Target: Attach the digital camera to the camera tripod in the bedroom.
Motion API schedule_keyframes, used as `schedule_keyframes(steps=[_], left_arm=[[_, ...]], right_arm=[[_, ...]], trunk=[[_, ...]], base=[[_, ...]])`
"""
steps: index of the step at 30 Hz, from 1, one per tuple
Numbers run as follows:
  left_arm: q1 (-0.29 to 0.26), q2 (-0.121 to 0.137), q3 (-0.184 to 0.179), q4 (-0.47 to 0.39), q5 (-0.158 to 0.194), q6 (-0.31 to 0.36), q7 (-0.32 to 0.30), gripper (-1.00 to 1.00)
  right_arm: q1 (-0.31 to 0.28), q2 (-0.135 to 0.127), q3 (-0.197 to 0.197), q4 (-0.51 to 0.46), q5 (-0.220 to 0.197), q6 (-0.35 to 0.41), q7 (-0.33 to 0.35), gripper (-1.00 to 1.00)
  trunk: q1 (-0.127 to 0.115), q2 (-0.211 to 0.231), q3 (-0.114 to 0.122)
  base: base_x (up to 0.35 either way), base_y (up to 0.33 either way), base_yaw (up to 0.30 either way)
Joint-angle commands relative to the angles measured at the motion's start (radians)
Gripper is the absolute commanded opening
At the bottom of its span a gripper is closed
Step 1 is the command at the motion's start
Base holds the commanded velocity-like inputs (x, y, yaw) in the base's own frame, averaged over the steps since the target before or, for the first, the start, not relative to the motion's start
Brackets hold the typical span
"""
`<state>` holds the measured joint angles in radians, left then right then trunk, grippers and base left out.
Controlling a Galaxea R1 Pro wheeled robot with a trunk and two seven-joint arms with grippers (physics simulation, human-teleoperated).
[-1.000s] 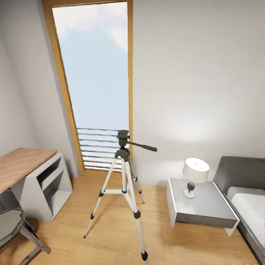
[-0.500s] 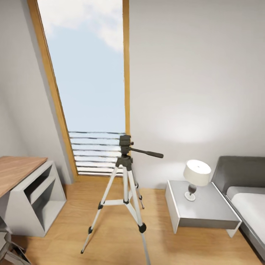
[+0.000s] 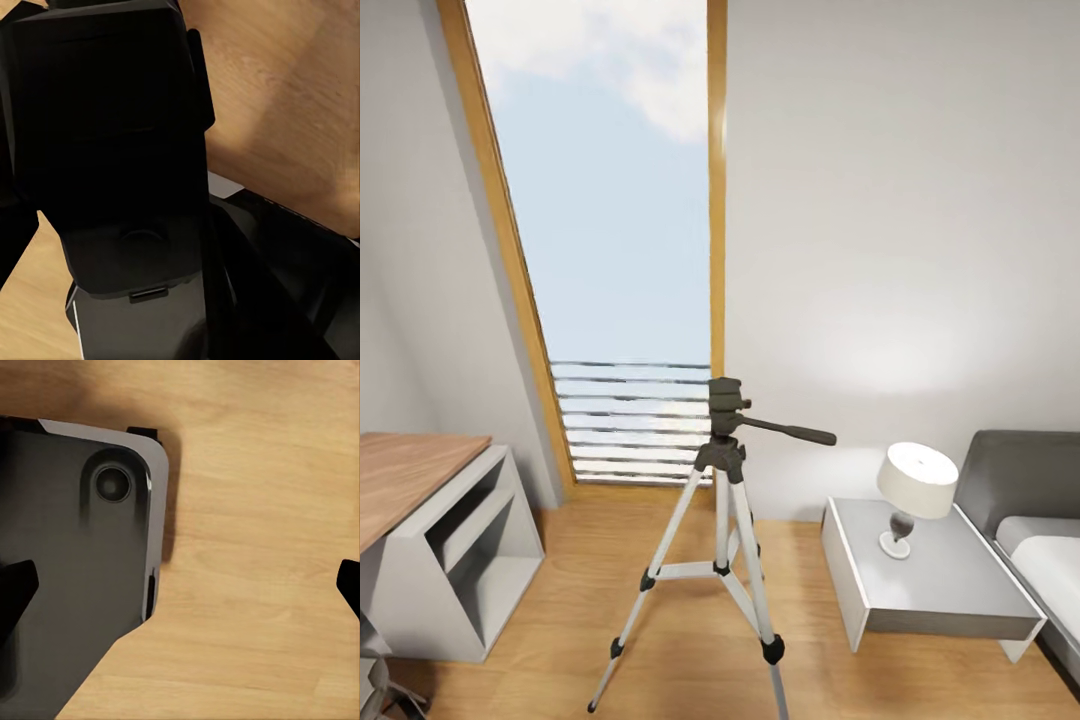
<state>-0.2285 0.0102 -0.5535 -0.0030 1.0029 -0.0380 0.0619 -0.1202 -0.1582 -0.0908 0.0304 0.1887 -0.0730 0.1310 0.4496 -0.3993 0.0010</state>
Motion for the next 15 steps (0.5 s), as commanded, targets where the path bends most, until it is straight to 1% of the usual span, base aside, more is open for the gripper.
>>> schedule_keyframes(steps=[1,12,15], left_arm=[[0.0,0.0,-0.009,0.0,0.007,-0.002,-0.001,-1.0],[0.0,0.0,-0.009,0.0,0.011,-0.002,0.001,-1.0],[0.0,0.0,-0.008,0.0,0.012,-0.002,0.002,-1.0]], right_arm=[[-0.001,-0.001,-0.008,0.003,0.009,-0.006,0.002,1.0],[-0.001,0.001,-0.008,0.003,0.008,-0.007,0.001,1.0],[-0.001,0.001,-0.009,0.003,0.008,-0.007,0.001,1.0]], trunk=[[0.0,-0.001,0.0],[0.0,-0.001,0.0],[0.0,-0.001,0.0]], base=[[0.024,0.023,0.0],[0.005,0.004,0.0],[0.062,-0.018,0.0]])
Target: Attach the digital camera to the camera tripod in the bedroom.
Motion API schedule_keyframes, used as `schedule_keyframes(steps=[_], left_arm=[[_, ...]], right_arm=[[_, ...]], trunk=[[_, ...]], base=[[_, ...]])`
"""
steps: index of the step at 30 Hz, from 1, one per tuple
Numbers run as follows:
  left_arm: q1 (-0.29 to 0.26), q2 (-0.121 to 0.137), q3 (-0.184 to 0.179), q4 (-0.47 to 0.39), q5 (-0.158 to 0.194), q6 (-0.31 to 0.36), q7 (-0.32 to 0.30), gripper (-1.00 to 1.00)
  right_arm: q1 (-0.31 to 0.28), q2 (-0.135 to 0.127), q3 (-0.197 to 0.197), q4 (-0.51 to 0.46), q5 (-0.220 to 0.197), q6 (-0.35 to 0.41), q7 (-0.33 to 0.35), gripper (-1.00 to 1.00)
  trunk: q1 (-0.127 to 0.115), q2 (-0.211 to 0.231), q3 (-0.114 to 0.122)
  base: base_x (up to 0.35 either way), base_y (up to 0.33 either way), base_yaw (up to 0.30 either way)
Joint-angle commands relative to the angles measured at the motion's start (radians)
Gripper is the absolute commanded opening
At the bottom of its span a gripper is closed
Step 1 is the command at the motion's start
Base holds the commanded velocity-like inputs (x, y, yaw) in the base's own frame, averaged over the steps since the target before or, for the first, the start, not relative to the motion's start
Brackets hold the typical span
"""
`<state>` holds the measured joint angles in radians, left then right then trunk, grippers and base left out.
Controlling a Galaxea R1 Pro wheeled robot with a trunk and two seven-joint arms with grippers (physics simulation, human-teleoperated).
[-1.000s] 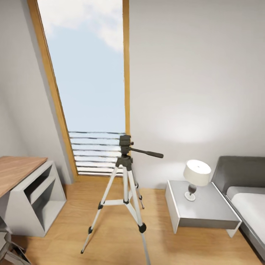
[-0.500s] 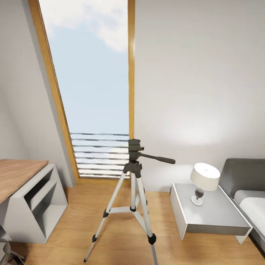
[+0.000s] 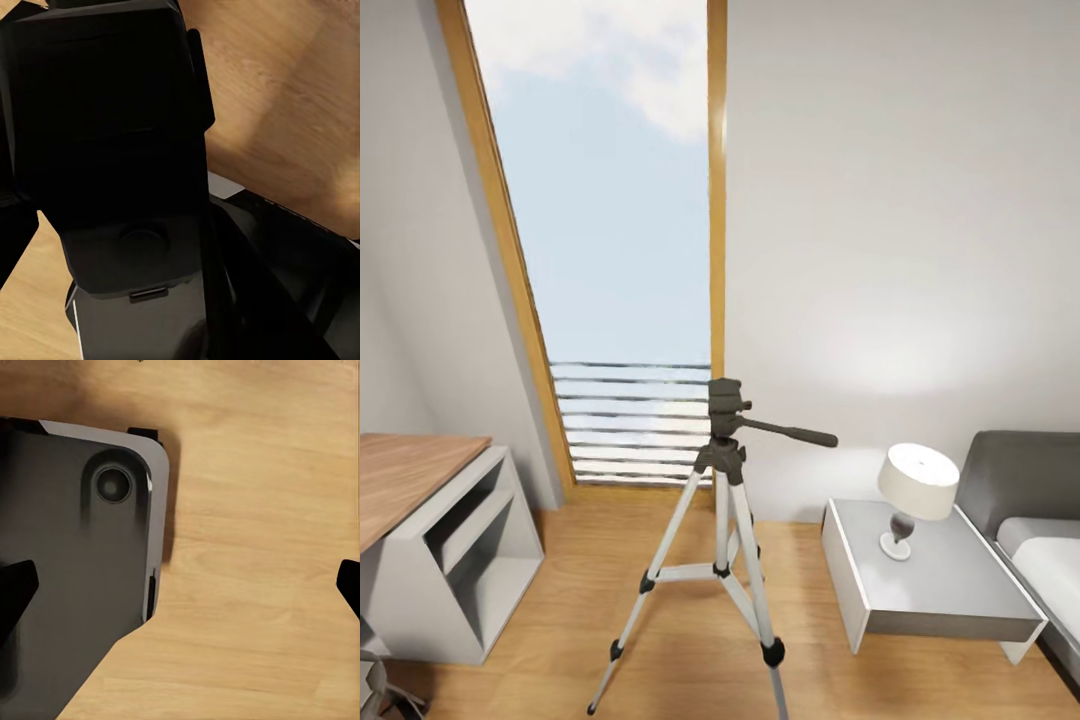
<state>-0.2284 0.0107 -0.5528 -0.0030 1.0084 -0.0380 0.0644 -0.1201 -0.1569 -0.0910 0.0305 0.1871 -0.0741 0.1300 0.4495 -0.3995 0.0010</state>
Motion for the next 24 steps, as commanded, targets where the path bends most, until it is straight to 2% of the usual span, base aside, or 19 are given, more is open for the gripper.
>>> schedule_keyframes(steps=[1,10,24], left_arm=[[0.0,0.0,-0.009,0.0,0.007,-0.002,0.0,-1.0],[0.0,0.001,-0.008,0.001,0.008,-0.002,0.003,-1.0],[0.0,0.002,-0.009,0.0,0.009,-0.002,0.003,-1.0]], right_arm=[[-0.001,-0.001,-0.009,0.003,0.009,-0.006,0.002,1.0],[-0.001,0.0,-0.008,0.003,0.009,-0.006,0.002,1.0],[-0.001,0.002,-0.009,0.003,0.006,-0.004,0.002,1.0]], trunk=[[0.001,-0.001,0.0],[0.001,-0.001,0.0],[0.001,-0.001,0.0]], base=[[0.139,-0.071,0.0],[0.16,-0.103,0.0],[0.017,-0.011,0.028]])
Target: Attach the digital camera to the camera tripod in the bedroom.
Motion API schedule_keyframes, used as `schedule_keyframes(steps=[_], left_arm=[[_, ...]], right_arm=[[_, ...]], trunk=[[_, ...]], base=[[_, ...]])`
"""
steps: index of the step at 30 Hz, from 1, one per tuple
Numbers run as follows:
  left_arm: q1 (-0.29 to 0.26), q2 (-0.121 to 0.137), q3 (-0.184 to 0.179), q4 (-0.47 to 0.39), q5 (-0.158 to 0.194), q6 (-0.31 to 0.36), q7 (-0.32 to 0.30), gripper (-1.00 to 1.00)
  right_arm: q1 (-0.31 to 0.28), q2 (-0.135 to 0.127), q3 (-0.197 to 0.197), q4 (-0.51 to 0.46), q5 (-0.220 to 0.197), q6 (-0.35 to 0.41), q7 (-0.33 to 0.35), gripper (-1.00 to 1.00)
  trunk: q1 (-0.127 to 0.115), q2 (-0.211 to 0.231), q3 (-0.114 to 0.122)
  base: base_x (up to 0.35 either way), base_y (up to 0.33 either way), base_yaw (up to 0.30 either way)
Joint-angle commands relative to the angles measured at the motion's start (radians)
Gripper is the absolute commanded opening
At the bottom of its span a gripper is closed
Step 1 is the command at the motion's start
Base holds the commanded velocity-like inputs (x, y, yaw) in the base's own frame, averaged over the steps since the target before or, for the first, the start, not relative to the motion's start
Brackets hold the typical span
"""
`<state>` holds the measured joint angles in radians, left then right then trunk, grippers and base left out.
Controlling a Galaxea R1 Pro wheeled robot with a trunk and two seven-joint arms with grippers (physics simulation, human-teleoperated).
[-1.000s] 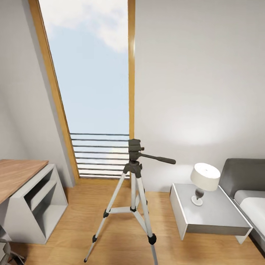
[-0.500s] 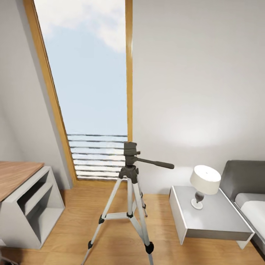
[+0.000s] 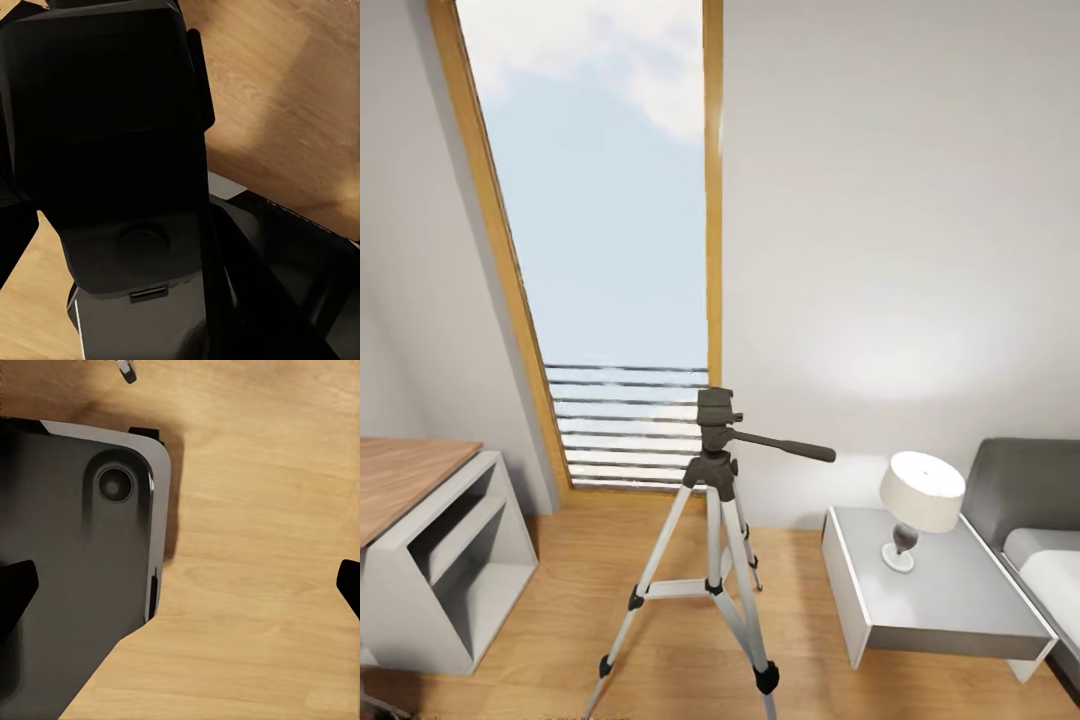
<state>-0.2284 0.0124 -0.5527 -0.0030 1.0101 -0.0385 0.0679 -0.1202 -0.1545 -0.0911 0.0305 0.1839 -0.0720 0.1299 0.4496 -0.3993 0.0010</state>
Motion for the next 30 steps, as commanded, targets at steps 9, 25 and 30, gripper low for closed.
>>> schedule_keyframes(steps=[9,25,30], left_arm=[[0.0,0.0,-0.009,0.0,0.007,-0.001,0.0,-1.0],[0.0,-0.004,-0.009,0.0,0.003,-0.002,-0.003,-1.0],[0.0,-0.006,-0.01,0.0,0.002,-0.003,-0.003,-1.0]], right_arm=[[-0.001,0.0,-0.009,0.003,0.01,-0.007,0.002,1.0],[-0.001,0.0,-0.009,0.003,0.013,-0.008,0.003,1.0],[-0.001,0.0,-0.009,0.003,0.012,-0.008,0.003,1.0]], trunk=[[0.0,-0.001,0.0],[0.0,-0.001,0.0],[0.0,-0.001,0.0]], base=[[0.001,0.0,0.173],[-0.006,0.0,0.021],[-0.224,0.0,0.001]])
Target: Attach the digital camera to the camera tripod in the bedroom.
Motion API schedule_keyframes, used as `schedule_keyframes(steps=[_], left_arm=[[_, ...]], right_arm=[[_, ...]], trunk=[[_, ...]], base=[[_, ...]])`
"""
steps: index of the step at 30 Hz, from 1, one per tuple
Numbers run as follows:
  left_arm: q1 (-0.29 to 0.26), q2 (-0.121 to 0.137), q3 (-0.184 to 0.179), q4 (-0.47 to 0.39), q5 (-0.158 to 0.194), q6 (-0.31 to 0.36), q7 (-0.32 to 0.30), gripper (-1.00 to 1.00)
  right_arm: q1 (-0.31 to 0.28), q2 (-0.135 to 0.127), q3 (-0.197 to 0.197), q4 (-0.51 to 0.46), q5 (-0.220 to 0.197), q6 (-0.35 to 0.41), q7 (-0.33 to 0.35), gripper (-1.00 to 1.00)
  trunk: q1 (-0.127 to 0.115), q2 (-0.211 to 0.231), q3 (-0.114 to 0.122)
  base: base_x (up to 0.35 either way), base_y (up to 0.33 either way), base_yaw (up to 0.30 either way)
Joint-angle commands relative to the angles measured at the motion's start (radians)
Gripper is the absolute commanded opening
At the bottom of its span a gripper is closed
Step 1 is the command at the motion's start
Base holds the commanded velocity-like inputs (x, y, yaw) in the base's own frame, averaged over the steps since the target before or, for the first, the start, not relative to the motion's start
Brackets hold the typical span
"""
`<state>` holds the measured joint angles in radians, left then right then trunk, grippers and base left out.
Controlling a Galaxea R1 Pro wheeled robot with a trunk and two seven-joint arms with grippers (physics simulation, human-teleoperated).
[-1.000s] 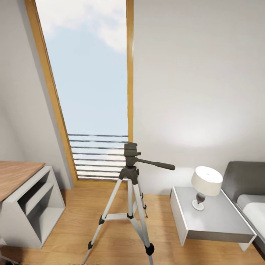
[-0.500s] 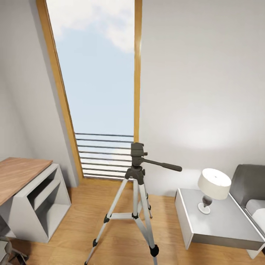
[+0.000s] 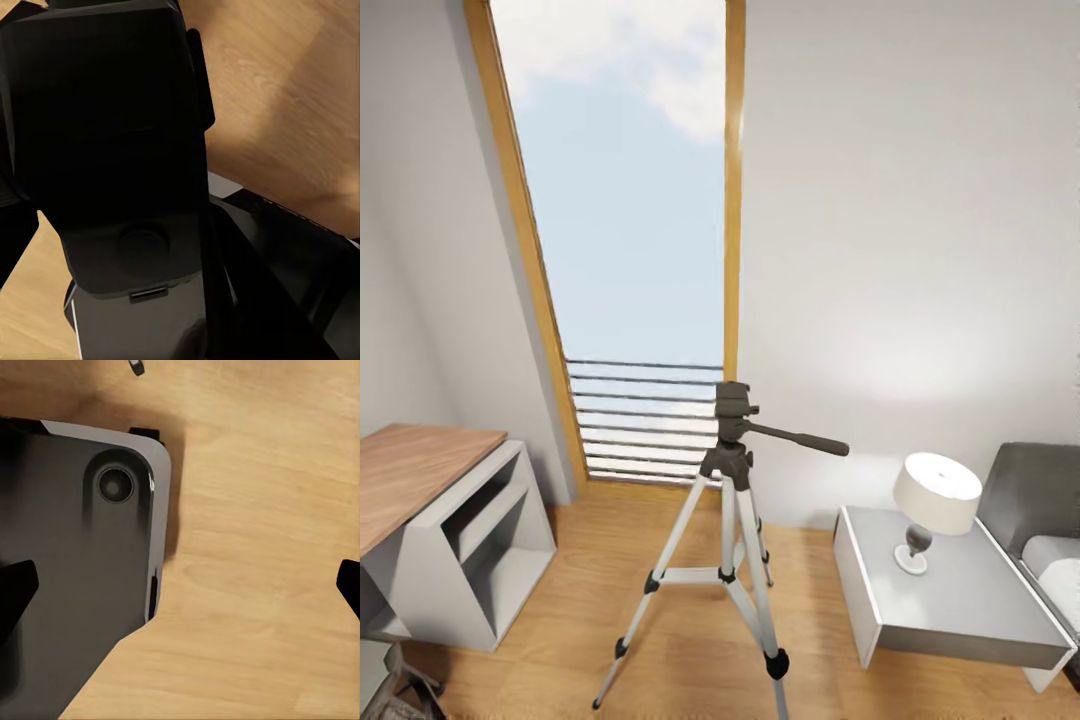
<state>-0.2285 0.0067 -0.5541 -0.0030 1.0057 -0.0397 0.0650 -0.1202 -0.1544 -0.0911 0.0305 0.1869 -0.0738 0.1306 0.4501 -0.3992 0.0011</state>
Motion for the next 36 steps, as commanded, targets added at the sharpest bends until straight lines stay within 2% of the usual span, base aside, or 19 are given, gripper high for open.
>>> schedule_keyframes(steps=[1,23,36], left_arm=[[0.0,0.0,-0.009,0.0,0.007,-0.002,0.0,-1.0],[0.0,0.001,-0.008,0.0,0.007,-0.002,-0.001,-1.0],[0.0,0.001,-0.008,0.0,0.008,-0.002,-0.001,-1.0]], right_arm=[[-0.001,-0.001,-0.009,0.003,0.01,-0.006,0.002,1.0],[-0.001,0.001,-0.011,0.003,0.003,-0.002,0.001,1.0],[-0.001,-0.002,-0.011,0.003,0.004,0.0,0.001,1.0]], trunk=[[0.0,-0.001,0.0],[0.0,-0.001,-0.001],[0.0,-0.001,-0.017]], base=[[-0.203,0.0,0.0],[-0.023,0.0,0.0],[0.0,0.0,0.0]])
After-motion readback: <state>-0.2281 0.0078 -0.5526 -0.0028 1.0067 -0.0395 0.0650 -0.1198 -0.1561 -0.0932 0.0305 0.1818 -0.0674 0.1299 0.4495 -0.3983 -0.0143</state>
